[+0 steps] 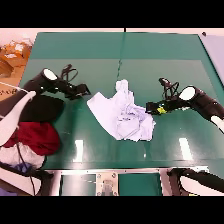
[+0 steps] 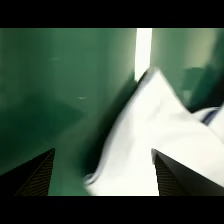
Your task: Fold the shirts.
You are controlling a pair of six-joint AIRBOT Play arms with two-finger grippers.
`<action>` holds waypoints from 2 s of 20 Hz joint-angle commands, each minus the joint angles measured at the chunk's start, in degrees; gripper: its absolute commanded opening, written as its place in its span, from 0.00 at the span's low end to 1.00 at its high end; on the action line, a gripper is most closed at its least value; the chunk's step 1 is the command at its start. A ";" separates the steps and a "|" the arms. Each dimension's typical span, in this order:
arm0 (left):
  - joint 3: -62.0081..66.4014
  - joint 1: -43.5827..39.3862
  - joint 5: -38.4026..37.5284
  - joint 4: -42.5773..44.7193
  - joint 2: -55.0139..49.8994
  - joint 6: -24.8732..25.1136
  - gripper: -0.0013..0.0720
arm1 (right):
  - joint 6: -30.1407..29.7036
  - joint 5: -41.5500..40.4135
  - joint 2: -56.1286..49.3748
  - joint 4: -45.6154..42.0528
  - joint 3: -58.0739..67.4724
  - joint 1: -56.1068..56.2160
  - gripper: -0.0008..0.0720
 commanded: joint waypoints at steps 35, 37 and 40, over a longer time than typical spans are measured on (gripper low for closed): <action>26.34 -0.70 -21.46 16.46 53.00 -8.81 0.06 | 4.11 4.20 40.79 -7.87 32.96 -18.95 0.03; 19.98 -0.72 -18.80 16.35 49.35 -8.63 0.06 | 3.23 2.97 36.20 -7.56 25.55 -18.95 0.03; 8.57 -0.72 -9.79 16.20 41.07 -8.13 0.06 | -1.49 -5.60 26.34 -1.05 15.74 -18.91 0.03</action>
